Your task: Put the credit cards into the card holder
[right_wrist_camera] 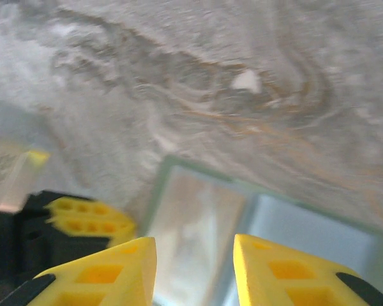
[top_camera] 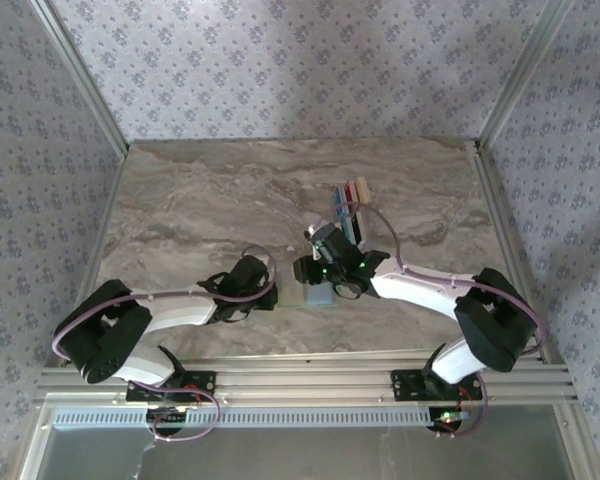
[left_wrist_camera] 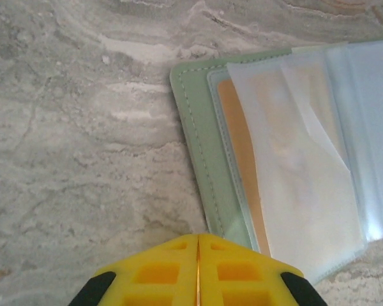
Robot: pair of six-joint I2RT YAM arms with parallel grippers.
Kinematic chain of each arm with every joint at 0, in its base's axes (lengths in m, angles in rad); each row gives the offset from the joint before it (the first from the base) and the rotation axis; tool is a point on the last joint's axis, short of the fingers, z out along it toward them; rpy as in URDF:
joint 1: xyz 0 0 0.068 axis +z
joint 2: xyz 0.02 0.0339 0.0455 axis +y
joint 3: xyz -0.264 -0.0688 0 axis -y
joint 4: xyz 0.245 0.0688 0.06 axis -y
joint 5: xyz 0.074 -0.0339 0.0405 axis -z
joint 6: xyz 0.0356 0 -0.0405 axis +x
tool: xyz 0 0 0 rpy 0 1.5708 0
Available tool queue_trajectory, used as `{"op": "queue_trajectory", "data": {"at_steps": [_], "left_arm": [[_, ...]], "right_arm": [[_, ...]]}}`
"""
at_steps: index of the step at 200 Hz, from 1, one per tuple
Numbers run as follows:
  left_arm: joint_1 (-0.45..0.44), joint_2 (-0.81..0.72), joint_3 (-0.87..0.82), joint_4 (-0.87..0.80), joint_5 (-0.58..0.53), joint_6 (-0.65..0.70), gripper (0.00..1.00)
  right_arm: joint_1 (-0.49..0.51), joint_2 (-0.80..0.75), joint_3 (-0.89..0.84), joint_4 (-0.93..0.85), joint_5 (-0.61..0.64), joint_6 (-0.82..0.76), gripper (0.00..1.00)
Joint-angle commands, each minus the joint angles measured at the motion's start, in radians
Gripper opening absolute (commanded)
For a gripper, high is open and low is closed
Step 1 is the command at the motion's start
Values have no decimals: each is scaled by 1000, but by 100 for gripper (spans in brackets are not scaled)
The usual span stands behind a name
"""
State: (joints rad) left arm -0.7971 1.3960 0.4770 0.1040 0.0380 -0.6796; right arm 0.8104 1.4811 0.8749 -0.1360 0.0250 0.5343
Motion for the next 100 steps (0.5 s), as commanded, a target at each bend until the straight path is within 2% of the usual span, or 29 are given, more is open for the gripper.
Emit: {"op": "queue_trajectory", "data": {"at_steps": [1, 50, 73, 100], "left_arm": [[12, -36, 0, -26, 19, -1, 9], [11, -28, 0, -12, 36, 5, 10], [10, -26, -5, -5, 39, 6, 11], [11, -33, -14, 0, 39, 8, 11]], "right_arm": [[-38, -45, 60, -127, 153, 2, 41], [-222, -77, 161, -187, 179, -36, 47], [-313, -23, 248, -219, 189, -56, 53], [-406, 72, 371, -248, 139, -80, 53]]}}
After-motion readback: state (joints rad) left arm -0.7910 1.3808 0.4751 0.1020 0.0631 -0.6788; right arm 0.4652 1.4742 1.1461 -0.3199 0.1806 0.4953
